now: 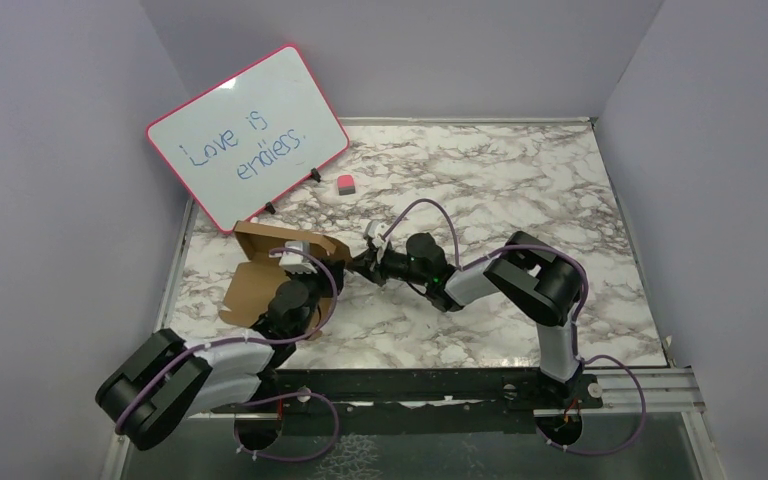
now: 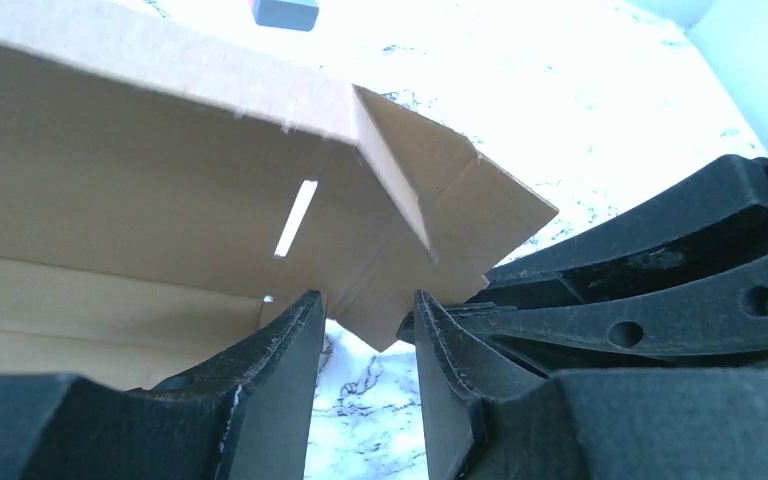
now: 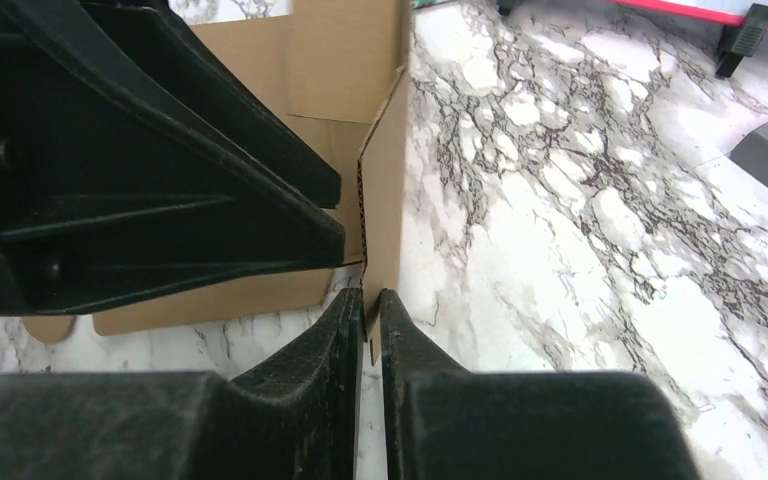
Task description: Fold the paper box
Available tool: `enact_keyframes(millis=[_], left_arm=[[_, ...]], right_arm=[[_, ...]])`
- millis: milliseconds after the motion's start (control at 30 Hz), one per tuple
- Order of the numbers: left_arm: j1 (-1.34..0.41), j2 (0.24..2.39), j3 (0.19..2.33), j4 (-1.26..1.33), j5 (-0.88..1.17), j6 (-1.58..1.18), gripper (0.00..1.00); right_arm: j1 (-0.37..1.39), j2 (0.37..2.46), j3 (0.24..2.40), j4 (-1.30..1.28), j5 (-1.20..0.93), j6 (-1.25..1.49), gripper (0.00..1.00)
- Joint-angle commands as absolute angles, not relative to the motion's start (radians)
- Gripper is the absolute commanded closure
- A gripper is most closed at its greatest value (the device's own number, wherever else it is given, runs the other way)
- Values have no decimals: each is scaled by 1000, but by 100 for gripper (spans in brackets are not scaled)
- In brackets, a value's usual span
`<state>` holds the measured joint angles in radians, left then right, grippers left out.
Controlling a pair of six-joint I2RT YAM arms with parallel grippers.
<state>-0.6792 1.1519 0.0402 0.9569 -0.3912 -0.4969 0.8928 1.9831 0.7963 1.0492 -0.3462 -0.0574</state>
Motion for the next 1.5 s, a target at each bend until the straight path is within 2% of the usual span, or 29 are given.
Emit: enact_keyframes(millis=[0,267,400,533,667,900,1200,1467], left_arm=[[-680,1019,27,727,-461,-539,59],[-645,890,58,388,-559,-728,62],[-640,879,94,308,-551,-755,62],[-640,867,129,298,-493,-721,62],[-638,877,159,309,-454,-668,62],[-622,1000,204,366,-437,-595,61],[-617,1244,257,480,-378,-567,62],[-617,1343,255,518,-307,-603,65]], right_arm=[[896,1996,825,1045,-365,-71,88],[895,1983,809,1048,-303,-77,99],[887,1970,793,1048,-233,-116,99],[828,1933,773,1017,-246,-151,99],[723,1892,771,950,-370,-191,99],[645,1862,813,815,-496,-298,99],[646,1877,800,830,-469,-264,98],[651,1866,734,921,-368,-120,96]])
